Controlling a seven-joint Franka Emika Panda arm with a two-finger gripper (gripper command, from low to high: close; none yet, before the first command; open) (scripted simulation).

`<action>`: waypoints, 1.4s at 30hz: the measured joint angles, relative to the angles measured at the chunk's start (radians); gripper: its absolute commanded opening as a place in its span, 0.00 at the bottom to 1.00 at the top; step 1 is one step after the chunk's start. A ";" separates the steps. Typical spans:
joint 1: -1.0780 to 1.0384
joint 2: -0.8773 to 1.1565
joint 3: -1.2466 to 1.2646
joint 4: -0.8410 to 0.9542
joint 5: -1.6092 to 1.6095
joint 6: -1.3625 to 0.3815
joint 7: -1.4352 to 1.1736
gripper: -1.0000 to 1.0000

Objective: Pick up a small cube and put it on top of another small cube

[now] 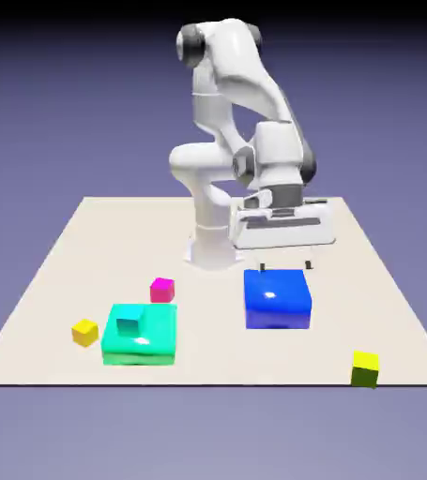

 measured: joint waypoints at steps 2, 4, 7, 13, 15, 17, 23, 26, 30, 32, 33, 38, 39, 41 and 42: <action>0.016 0.072 0.017 0.056 -0.020 -0.034 0.071 0.50; 0.031 0.145 0.034 0.112 -0.041 -0.068 0.142 0.50; 0.060 0.254 0.060 0.195 -0.071 -0.118 0.248 0.50; 0.118 0.471 0.111 0.362 -0.132 -0.220 0.461 0.50; 0.137 0.544 0.128 0.418 -0.152 -0.253 0.532 0.50; 0.140 0.557 0.131 0.428 -0.156 -0.259 0.545 0.50; 0.178 0.707 0.077 0.475 -0.206 -0.155 0.579 0.00; 0.160 0.635 0.103 0.453 -0.181 -0.204 0.562 0.00; 0.074 0.494 0.102 0.377 -0.127 -0.265 0.482 0.00; 0.001 0.427 0.071 0.322 -0.097 -0.271 0.414 0.00; -0.035 0.393 0.055 0.294 -0.082 -0.275 0.380 0.00; -0.216 0.223 -0.025 0.156 -0.006 -0.291 0.209 0.00; -0.252 0.189 -0.040 0.128 0.009 -0.295 0.175 0.00; -0.325 0.121 -0.072 0.073 0.039 -0.301 0.107 0.00; -0.373 0.088 -0.088 0.045 0.054 -0.305 0.073 0.00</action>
